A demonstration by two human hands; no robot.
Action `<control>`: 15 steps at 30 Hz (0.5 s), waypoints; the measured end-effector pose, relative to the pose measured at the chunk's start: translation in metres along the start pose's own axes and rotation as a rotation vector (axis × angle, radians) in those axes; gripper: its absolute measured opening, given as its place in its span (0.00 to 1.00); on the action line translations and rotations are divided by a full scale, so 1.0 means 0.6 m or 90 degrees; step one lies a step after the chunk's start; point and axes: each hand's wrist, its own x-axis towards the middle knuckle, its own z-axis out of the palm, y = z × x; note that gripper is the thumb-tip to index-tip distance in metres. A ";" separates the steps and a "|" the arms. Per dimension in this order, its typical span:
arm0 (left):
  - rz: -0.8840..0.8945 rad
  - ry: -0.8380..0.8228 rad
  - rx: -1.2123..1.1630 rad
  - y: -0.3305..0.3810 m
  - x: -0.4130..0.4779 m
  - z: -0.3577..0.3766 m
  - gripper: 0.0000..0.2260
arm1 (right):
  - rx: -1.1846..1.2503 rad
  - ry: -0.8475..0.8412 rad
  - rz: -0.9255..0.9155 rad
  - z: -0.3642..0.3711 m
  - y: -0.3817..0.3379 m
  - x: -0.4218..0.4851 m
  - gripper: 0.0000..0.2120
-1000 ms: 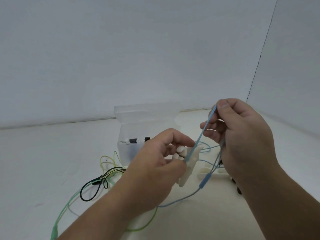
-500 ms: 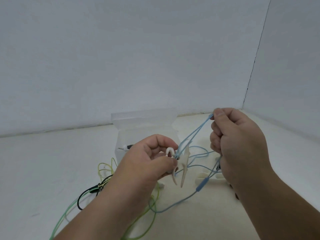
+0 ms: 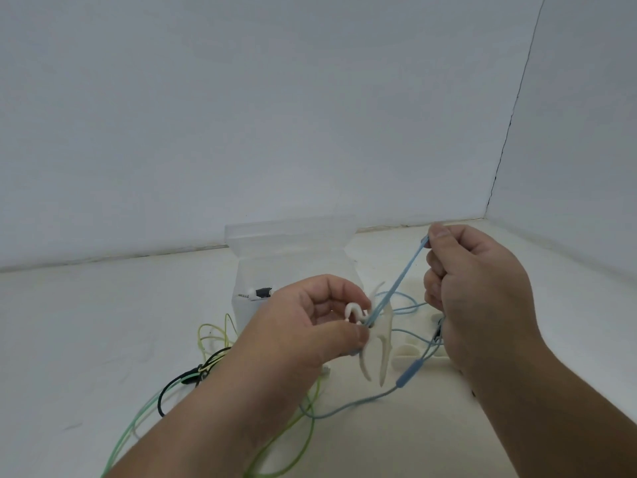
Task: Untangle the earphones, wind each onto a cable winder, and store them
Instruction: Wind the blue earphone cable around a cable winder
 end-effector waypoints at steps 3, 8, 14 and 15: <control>0.009 -0.037 0.015 0.002 -0.003 0.005 0.11 | -0.019 -0.014 0.004 0.000 0.005 0.002 0.12; 0.040 -0.076 -0.023 0.003 -0.005 0.006 0.11 | -0.098 -0.043 0.049 0.000 0.014 0.004 0.14; 0.069 -0.025 -0.079 0.008 0.000 -0.005 0.12 | -0.261 -0.125 0.100 0.011 0.039 -0.004 0.18; 0.059 -0.031 -0.067 0.010 -0.001 -0.007 0.11 | -0.256 -0.115 0.091 0.011 0.039 -0.003 0.18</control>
